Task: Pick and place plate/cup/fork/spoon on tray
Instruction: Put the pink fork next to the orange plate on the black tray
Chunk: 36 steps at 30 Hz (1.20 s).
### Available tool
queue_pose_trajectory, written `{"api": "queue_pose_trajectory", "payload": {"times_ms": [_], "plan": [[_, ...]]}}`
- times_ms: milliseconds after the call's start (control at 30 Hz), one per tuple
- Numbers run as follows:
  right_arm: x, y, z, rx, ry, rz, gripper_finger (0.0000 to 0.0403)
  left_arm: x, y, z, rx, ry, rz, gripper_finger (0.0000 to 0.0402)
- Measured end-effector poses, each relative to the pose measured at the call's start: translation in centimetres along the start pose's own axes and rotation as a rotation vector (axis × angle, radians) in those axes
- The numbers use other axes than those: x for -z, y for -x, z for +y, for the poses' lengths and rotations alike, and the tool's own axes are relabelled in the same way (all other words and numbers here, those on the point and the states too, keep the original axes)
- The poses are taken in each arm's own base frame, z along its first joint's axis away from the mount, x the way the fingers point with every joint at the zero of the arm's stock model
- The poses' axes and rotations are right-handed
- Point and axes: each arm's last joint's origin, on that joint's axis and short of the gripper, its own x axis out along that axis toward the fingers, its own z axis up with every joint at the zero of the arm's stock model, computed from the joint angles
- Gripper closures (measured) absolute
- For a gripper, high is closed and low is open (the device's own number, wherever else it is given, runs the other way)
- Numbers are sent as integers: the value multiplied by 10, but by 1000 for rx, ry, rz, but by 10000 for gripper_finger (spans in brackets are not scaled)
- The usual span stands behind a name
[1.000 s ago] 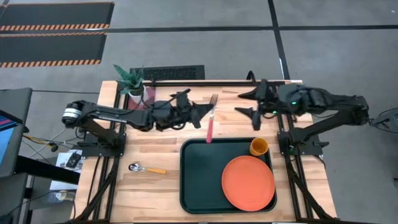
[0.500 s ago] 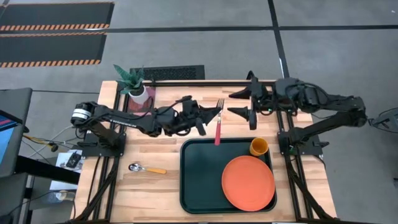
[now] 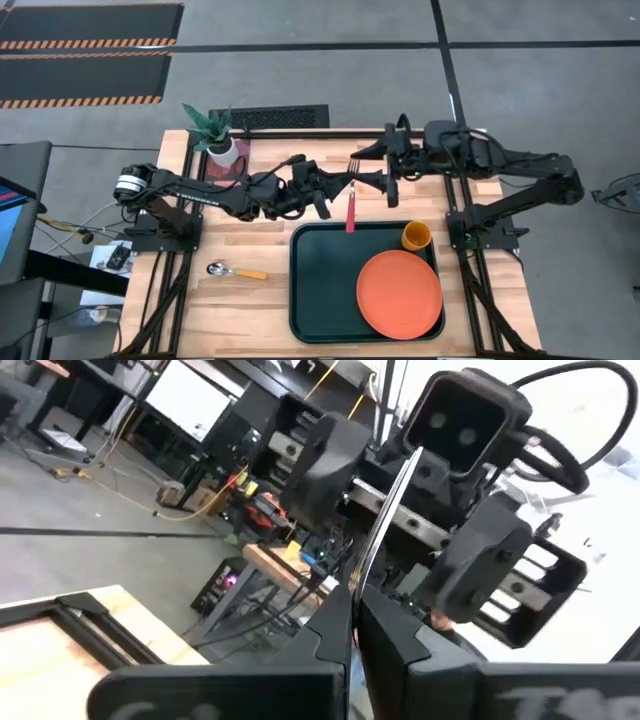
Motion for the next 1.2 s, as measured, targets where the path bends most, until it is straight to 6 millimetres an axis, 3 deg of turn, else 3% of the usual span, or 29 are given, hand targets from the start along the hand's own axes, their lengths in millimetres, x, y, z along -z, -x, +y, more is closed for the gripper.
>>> {"api": "queue_pose_trajectory", "payload": {"times_ms": [167,367,433,733,833,1000,1133,1200], "plan": [[-3,0,0,-3,8,-32,200,0,0,0,-3,-2,4,401],[-5,4,-4,7,5,-38,353,0,0,0,1,13,-3,401],[-5,4,-5,6,2,-34,386,0,0,0,1,13,-2,401],[-4,1,-6,28,-57,-29,396,1,0,1,-2,28,13,400],[-5,8,-9,37,-119,-36,399,1,0,2,-4,-34,17,382],[-11,50,-15,83,-166,-46,400,-2,3,-1,15,-112,56,314],[-8,89,-23,173,-181,-12,401,-17,12,-6,-4,-144,78,256],[-4,98,-24,191,-192,-14,401,-29,18,-10,-9,-147,79,235]]}}
